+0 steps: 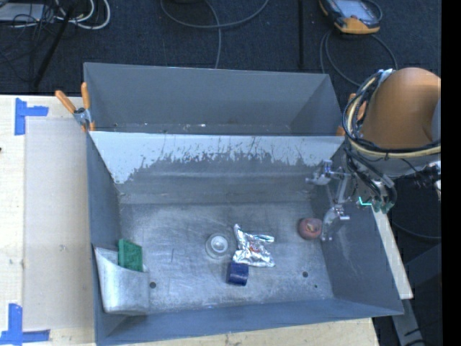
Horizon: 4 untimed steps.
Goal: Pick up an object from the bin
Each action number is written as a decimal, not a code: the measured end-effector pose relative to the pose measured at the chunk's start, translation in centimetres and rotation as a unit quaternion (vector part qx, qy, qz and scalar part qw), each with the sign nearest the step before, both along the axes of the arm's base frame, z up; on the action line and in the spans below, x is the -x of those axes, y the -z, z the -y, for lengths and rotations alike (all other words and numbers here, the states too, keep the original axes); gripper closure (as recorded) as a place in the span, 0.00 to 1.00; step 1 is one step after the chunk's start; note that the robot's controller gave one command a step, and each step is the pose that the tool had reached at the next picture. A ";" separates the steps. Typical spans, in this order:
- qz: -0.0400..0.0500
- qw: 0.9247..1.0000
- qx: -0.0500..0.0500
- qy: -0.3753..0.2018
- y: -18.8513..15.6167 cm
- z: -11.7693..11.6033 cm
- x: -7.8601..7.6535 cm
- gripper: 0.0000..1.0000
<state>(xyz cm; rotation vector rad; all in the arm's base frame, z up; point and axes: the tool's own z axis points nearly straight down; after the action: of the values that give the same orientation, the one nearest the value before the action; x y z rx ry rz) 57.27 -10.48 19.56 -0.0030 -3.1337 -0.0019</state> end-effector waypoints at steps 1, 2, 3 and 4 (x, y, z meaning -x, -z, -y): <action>0.004 0.995 0.002 -0.104 12.2 -11.5 -0.6 0.00; 0.003 1.000 0.000 -0.028 9.5 -9.4 2.8 0.00; 0.003 0.995 0.000 -0.099 9.1 -12.8 4.3 0.00; 0.006 0.985 0.000 -0.172 12.3 -12.1 4.2 0.00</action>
Offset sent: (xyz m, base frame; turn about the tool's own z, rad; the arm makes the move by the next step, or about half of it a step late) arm 0.0042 0.1152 -0.1256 -0.2046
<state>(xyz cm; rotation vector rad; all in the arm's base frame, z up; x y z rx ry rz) 53.08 1.58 7.22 0.5386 -3.0993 -0.0006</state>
